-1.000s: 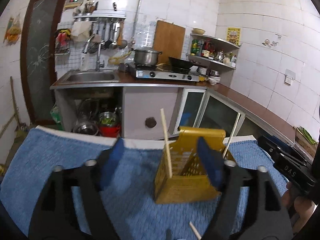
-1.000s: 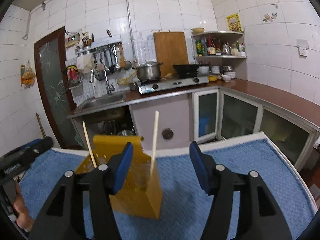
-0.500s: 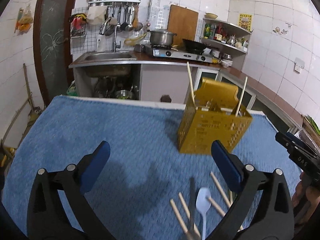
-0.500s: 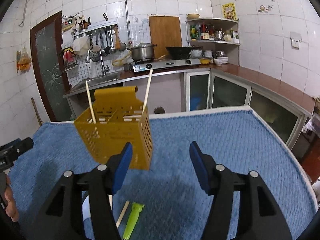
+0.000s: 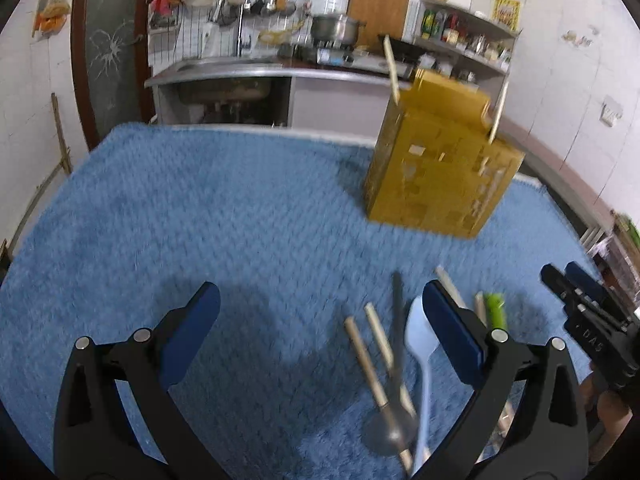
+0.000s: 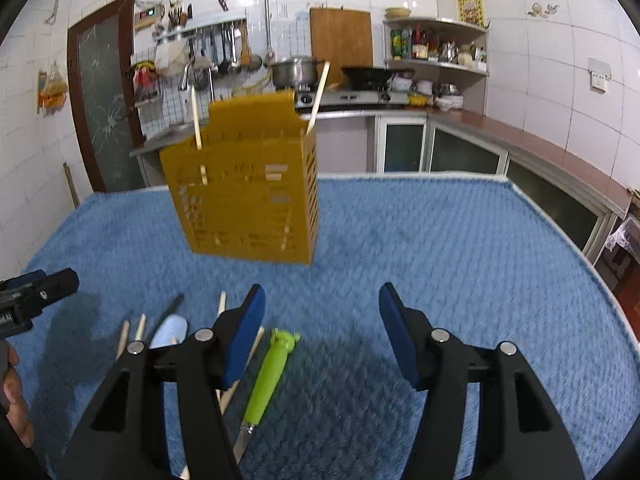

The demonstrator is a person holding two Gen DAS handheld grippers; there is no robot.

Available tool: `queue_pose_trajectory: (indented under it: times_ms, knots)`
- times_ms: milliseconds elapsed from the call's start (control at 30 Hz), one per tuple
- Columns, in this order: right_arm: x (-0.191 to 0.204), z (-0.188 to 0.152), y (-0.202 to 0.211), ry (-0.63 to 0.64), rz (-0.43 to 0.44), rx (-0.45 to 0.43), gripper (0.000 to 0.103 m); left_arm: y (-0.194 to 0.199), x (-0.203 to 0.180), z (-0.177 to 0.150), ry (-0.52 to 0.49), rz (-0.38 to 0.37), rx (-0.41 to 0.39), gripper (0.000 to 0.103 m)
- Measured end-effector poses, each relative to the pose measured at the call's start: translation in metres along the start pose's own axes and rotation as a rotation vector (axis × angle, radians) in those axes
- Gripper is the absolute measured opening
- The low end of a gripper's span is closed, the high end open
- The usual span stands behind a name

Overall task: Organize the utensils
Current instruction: 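Grasp another wooden chopstick with the left tool while the right tool grasps the green frog-handled fork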

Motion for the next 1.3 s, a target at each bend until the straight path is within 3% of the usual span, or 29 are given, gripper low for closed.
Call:
queue_pose_trajectory:
  times_ms: [267, 400, 767, 1000, 1100, 1167, 1300]
  knots:
    - [-0.002, -0.023, -0.024, -0.042, -0.002, 0.113, 0.059, -0.032, -0.001, -0.017, 0.014, 0.023, 0.133, 0.098]
    - [0.002, -0.026, -0.033, -0.035, -0.009, 0.146, 0.059, -0.038, -0.005, -0.02, -0.006, 0.06, 0.153, 0.097]
    - [0.001, -0.031, -0.048, -0.055, 0.006, 0.216, 0.058, -0.05, -0.014, -0.026, -0.032, 0.053, 0.209, 0.077]
    - [0.008, -0.033, -0.058, -0.051, 0.022, 0.261, 0.038, -0.047, -0.026, -0.026, -0.072, 0.059, 0.218, 0.057]
    - [0.012, -0.033, -0.06, -0.056, 0.036, 0.27, 0.023, -0.047, -0.03, -0.025, -0.086, 0.068, 0.227, 0.049]
    - [0.011, -0.031, -0.059, -0.05, 0.024, 0.267, 0.023, -0.047, -0.033, -0.024, -0.096, 0.051, 0.239, 0.039]
    - [-0.001, -0.029, -0.055, -0.07, 0.029, 0.27, 0.021, -0.047, -0.038, -0.023, -0.117, 0.073, 0.245, 0.037]
Point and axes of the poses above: each gripper's, at about its wrist camera, not at the fingertips, and y roughly against the way its jaws point, x to its left, z to its top, the point moved 2 cm from there along -y, roughly the way its jaws point, and after that the axes turned 15 degrees about z, right-handed, at the moved point
